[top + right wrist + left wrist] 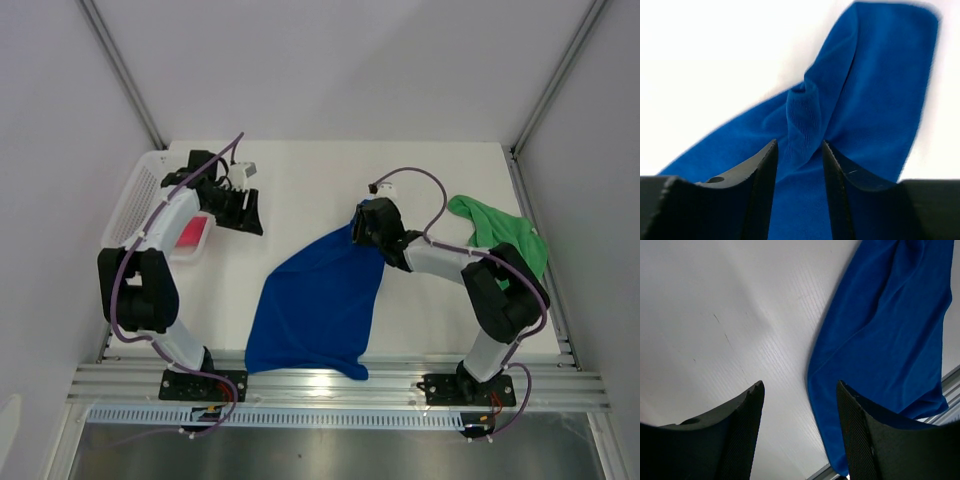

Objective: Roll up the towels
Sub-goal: Flatten the towel

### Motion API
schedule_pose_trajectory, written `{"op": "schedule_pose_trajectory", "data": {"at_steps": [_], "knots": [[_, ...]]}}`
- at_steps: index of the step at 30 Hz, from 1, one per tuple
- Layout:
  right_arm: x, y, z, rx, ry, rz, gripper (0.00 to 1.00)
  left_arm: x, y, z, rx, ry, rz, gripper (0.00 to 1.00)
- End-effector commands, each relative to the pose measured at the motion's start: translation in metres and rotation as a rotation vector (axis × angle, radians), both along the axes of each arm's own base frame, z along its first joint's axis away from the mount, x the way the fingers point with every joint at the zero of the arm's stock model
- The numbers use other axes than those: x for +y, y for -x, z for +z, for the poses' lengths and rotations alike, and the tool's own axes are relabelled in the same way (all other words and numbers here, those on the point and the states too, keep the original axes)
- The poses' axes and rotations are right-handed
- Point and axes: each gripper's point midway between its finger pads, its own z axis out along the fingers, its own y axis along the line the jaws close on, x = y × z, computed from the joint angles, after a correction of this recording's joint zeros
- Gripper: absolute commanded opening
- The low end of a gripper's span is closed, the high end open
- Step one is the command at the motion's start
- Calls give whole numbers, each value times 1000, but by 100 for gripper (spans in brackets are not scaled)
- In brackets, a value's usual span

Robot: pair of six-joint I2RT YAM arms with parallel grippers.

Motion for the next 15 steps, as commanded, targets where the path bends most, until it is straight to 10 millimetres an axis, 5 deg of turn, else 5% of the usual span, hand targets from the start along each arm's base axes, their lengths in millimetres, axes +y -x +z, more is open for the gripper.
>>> {"op": "schedule_pose_trajectory", "data": {"at_steps": [1, 5, 9, 15], "knots": [[-10, -16, 52, -108, 30, -71, 45, -4, 2, 10, -42, -5, -36, 63], [-17, -24, 64, -149, 144, -132, 45, -4, 3, 10, -40, -7, -38, 63], [23, -42, 80, -201, 233, -41, 47, -5, 3, 9, -35, -7, -38, 63], [20, -52, 25, -63, 499, -45, 50, -4, 4, 11, -46, -13, -42, 63]]}}
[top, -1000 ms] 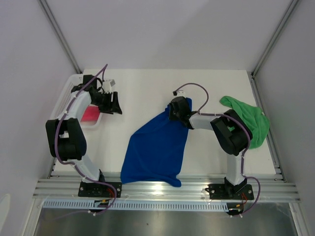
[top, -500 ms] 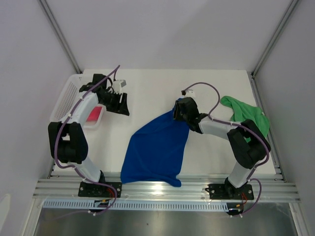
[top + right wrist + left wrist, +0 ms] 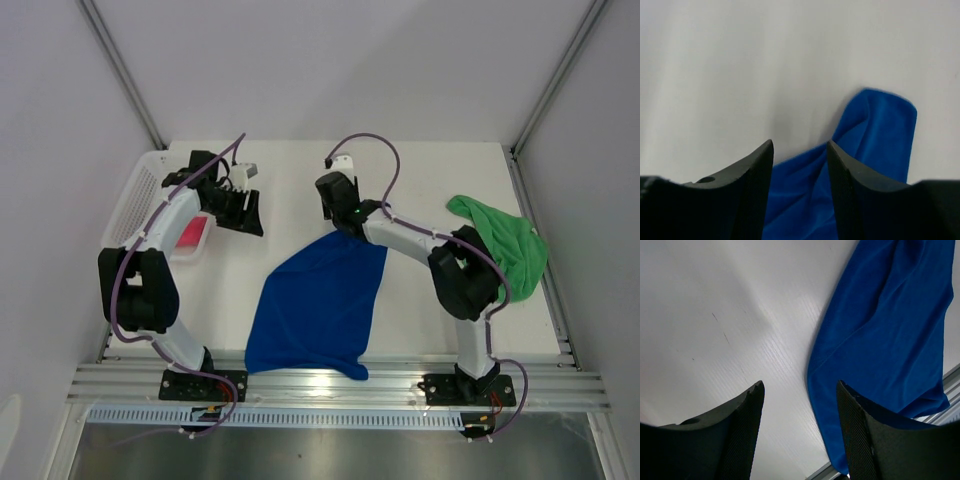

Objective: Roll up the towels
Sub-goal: Flatten the towel

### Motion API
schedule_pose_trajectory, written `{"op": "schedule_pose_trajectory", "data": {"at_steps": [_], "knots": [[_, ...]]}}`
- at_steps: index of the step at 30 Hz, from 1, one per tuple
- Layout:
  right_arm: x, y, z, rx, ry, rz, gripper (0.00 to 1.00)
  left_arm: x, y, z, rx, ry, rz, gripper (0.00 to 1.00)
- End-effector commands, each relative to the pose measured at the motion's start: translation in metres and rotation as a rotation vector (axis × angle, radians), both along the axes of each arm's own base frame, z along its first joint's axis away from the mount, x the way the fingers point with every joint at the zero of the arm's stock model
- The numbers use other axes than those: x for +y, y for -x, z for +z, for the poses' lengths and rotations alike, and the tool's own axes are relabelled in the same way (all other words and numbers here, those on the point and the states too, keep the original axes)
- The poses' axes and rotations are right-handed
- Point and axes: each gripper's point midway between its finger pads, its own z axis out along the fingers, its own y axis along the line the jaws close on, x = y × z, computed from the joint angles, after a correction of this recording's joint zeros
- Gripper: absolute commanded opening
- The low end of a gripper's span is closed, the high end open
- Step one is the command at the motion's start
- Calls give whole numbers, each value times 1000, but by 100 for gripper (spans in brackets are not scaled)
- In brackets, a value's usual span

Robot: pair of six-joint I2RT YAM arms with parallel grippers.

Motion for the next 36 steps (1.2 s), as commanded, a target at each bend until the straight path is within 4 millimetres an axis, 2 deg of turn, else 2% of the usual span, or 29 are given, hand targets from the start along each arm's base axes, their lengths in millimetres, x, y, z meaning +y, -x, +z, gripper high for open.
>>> {"op": "schedule_pose_trajectory", "data": {"at_steps": [1, 6, 9, 12, 13, 14, 15, 18, 22, 23, 25, 26, 27, 28, 29, 30, 36], "knots": [[-29, 5, -41, 112, 242, -59, 50, -2, 2, 12, -50, -7, -29, 63], [-24, 10, -65, 158, 333, -11, 50, -2, 1, 8, -37, -6, -28, 63], [-29, 16, -80, 201, 407, -4, 45, -2, 1, 8, -34, -5, -29, 63], [-43, 22, -88, 216, 421, -44, 35, -2, 1, 8, -36, -8, -29, 63], [-46, 25, -91, 221, 416, -50, 28, -2, 1, 8, -36, -7, -29, 63], [-49, 25, -84, 210, 393, -59, 26, -2, 1, 8, -35, -7, -29, 63], [-56, 30, -93, 225, 387, -70, 23, -2, 1, 9, -36, -8, -29, 63], [-66, 34, -95, 233, 362, -92, 15, -2, 1, 7, -32, -8, -29, 63], [-70, 35, -88, 209, 349, -96, 11, -2, 2, 8, -32, -8, -29, 63], [-67, 32, -77, 175, 316, -98, 10, -2, 2, 8, -30, -10, -28, 63], [-68, 33, -73, 155, 284, -83, 9, -2, 2, 8, -33, -10, -29, 63], [-60, 28, -65, 123, 224, -62, 9, -2, 2, 8, -33, -10, -29, 63], [-55, 26, -49, 88, 175, -45, 10, -2, 2, 9, -33, -10, -29, 63], [-57, 29, -53, 92, 156, -21, 10, -2, 3, 9, -33, -11, -30, 63], [-51, 23, -42, 53, 95, -4, 10, -2, 2, 9, -36, -10, -32, 63], [-42, 25, -37, 58, 37, 50, 10, -2, 3, 8, -32, -11, -31, 63], [-41, 9, -29, 41, -162, 70, 6, -1, 4, 7, -28, -13, -34, 63]]}}
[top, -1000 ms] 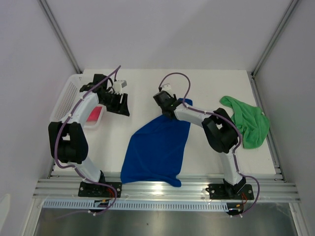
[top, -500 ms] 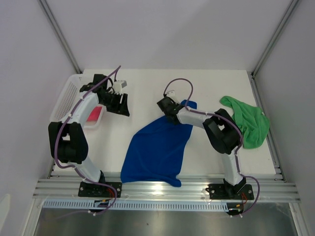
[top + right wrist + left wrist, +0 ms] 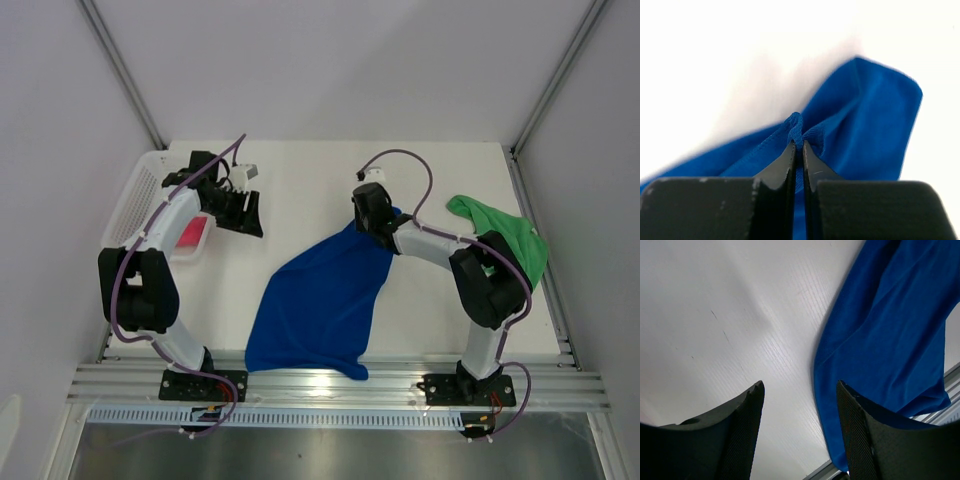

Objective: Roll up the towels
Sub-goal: Flatten the towel

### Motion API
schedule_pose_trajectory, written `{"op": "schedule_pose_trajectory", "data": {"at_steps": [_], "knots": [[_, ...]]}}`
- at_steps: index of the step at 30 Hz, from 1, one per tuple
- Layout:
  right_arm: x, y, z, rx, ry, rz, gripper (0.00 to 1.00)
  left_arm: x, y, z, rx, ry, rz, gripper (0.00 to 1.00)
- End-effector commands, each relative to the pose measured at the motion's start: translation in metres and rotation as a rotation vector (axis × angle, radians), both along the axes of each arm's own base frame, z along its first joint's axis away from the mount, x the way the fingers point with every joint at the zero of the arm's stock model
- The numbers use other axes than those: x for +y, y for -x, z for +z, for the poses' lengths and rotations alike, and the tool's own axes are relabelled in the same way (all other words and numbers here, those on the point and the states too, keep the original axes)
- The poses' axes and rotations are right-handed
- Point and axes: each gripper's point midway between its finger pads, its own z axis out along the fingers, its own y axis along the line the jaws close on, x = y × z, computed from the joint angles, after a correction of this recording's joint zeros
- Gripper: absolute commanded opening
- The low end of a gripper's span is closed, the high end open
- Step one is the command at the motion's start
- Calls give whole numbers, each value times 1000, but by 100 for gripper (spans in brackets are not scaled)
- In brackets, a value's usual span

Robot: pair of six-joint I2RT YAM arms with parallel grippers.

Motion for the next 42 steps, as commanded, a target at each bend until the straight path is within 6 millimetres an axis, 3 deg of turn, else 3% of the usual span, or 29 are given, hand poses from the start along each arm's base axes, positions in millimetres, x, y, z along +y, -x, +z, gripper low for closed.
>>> {"op": "schedule_pose_trajectory", "data": {"at_steps": [1, 10, 11, 13, 14, 15, 17, 18, 22, 24, 26, 27, 28, 29, 30, 33, 34, 36, 37, 39, 40, 41, 42], "knots": [[20, -16, 29, -73, -196, 49, 6, -2, 2, 8, -36, -7, -29, 63], [70, -51, 57, -183, -347, 185, 6, -1, 1, 6, -32, -12, -30, 63], [77, -54, 39, -154, -347, 203, 6, 0, 1, 5, -31, -16, -28, 63], [87, -71, 44, -170, -406, 207, 6, 0, 1, 3, -28, -19, -27, 63], [94, -73, 27, -137, -419, 224, 6, 0, 0, 2, -27, -21, -28, 63], [101, -82, 35, -159, -450, 241, 6, 1, 0, 1, -29, -25, -26, 63], [113, -86, 24, -149, -469, 279, 6, 1, 1, -3, -21, -27, -26, 63], [117, -90, 28, -163, -482, 286, 6, 1, 0, -4, -23, -28, -25, 63], [114, -104, 20, -163, -528, 246, 8, 2, 0, -7, -18, -33, -24, 63], [113, -107, 1, -121, -529, 240, 9, 2, -1, -9, -13, -32, -25, 63], [117, -111, -2, -101, -535, 231, 17, 2, -2, -11, -6, -31, -25, 63], [115, -110, -14, -68, -525, 220, 24, 2, -4, -10, -11, -31, -26, 63], [115, -111, -14, -63, -525, 216, 39, 2, -4, -11, -7, -33, -25, 63], [112, -111, -15, -58, -528, 205, 45, 2, -6, -10, -9, -33, -23, 63], [110, -113, -1, -87, -542, 203, 50, 2, -7, -11, -12, -38, -26, 63], [99, -111, 15, -111, -555, 193, 53, 3, -16, -11, -22, -54, -27, 63], [92, -114, 38, -146, -558, 189, 54, 1, -25, -4, -47, -58, -29, 63], [83, -114, 56, -165, -541, 187, 54, -6, -30, -7, -48, -73, -53, 62], [72, -115, 79, -198, -545, 179, 54, -8, -41, 2, -86, -94, -54, 62], [52, -111, 85, -181, -513, 138, 54, -25, -48, 7, -120, -114, -105, 61], [37, -109, 104, -204, -501, 97, 53, -30, -51, 3, -119, -133, -119, 59], [18, -111, 104, -198, -478, 57, 51, -47, -54, 8, -146, -131, -161, 58], [1, -102, 86, -132, -418, 24, 43, -56, -58, 13, -173, -130, -193, 57]]}}
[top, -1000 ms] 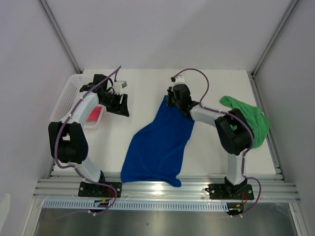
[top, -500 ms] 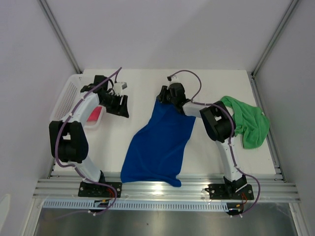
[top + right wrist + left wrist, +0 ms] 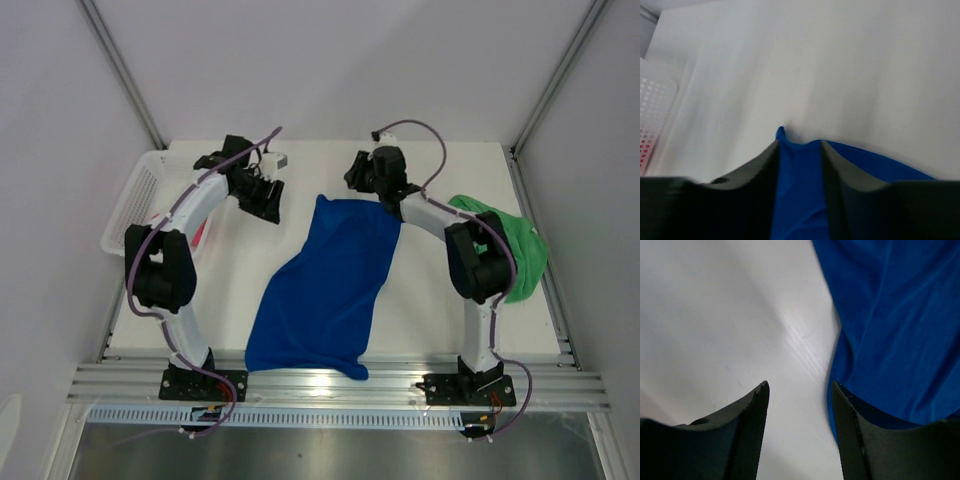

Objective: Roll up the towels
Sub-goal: Flatten the towel

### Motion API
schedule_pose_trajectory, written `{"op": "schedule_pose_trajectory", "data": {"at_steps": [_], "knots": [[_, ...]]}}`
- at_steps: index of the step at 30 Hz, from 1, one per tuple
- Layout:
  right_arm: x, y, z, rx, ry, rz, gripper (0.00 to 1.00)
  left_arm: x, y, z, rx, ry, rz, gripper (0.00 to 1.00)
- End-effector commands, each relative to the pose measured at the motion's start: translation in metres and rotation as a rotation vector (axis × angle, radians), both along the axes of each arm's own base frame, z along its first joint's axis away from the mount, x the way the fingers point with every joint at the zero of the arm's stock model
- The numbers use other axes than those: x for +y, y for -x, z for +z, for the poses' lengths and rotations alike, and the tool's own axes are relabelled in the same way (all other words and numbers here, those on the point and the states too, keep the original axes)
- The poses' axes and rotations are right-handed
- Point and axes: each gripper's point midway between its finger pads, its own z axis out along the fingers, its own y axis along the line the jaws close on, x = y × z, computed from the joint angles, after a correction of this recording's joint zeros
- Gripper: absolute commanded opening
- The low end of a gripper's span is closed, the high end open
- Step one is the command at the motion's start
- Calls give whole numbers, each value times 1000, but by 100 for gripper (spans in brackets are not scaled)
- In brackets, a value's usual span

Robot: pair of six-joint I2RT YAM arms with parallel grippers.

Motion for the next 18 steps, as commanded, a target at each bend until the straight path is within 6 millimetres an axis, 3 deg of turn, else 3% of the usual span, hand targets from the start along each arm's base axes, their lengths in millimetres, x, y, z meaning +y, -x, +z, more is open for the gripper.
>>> {"op": "schedule_pose_trajectory", "data": {"at_steps": [1, 2, 3, 6, 7, 11, 14, 18], "knots": [[-65, 5, 51, -18, 86, -139, 35, -46, -18, 16, -112, -23, -148, 55], [-88, 9, 36, 42, 141, -192, 25, -57, -30, 26, -159, -16, -169, 53], [-100, 18, 18, 89, 187, -199, 15, -66, -33, 24, -170, -22, -202, 51], [-119, 34, -13, 168, 262, -195, 5, -94, -47, 9, -185, -77, -280, 50], [-119, 38, -20, 180, 283, -176, 4, -104, -45, 1, -178, -102, -312, 50], [-121, 48, -46, 217, 296, -147, 1, -105, -60, -41, -174, -297, -405, 52], [-119, 52, -58, 232, 296, -122, 0, -107, -55, -56, -162, -355, -459, 52], [-124, 53, -81, 283, 311, -126, 0, -105, -63, -76, -172, -454, -498, 54]]}}
